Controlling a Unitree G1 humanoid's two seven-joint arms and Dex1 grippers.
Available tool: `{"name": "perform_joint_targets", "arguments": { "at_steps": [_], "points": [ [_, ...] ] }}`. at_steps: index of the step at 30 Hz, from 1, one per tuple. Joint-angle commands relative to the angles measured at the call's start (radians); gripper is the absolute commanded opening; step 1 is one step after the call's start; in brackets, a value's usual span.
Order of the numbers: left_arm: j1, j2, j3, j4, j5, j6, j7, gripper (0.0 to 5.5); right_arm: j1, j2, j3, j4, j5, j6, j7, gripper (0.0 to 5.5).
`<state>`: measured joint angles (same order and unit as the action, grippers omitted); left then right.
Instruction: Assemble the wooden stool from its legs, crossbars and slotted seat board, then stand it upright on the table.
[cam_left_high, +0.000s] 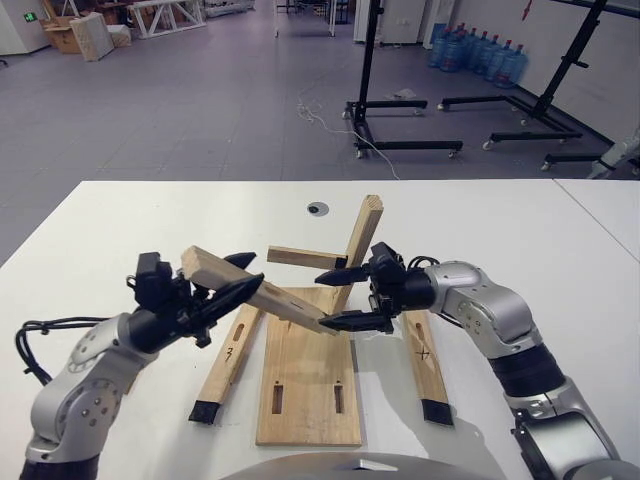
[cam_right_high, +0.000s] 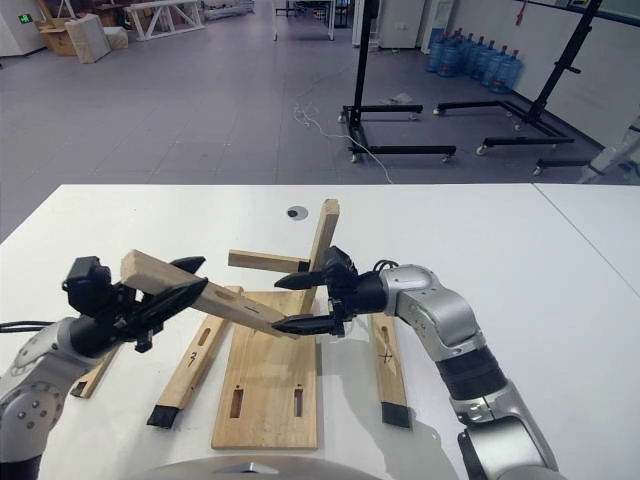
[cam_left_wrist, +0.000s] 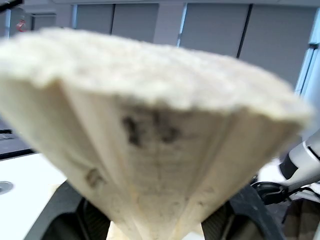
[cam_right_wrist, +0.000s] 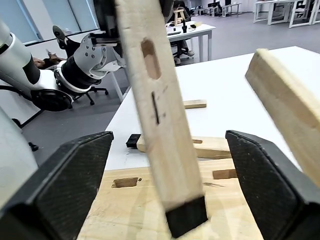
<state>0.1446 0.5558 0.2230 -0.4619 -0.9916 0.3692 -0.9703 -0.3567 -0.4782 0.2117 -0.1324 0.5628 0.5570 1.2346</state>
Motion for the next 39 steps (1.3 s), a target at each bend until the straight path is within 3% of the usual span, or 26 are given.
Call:
{"name": "perform_joint_targets", "arguments": {
  "at_steps": [1,5,9,14,23,30,39],
  "points": [
    [-0.04,0.099,0.056,0.072,0.022,0.028,-0.069,2.02,-0.001,-0.011,-0.064,-0.065,0.055,0.022,-0.031,4.13],
    [-0.126,0.156,0.058,0.181,0.021,0.05,-0.189,2.02,-0.117,0.057,-0.204,-0.12,0.165,0.027,-0.17,4.13],
    [-0.245,0.198,0.017,0.283,0.082,0.061,-0.26,2.02,-0.233,0.075,-0.27,-0.111,0.254,0.055,-0.228,4.13],
    [-0.371,0.269,-0.087,0.405,0.273,0.0,-0.357,2.02,-0.252,0.085,-0.264,-0.062,0.205,0.002,-0.275,4.13],
    [-0.451,0.222,-0.205,0.449,0.413,-0.106,-0.399,2.01,-0.275,0.143,-0.29,0.037,0.143,-0.086,-0.396,4.13],
    [-0.488,0.289,-0.248,0.439,0.421,-0.071,-0.483,2.01,-0.294,0.113,-0.297,0.059,0.133,-0.086,-0.39,4.13],
    [-0.551,0.306,-0.315,0.486,0.503,-0.06,-0.489,2.01,-0.231,-0.033,-0.251,0.122,0.068,-0.092,-0.191,4.13]
  ]
}}
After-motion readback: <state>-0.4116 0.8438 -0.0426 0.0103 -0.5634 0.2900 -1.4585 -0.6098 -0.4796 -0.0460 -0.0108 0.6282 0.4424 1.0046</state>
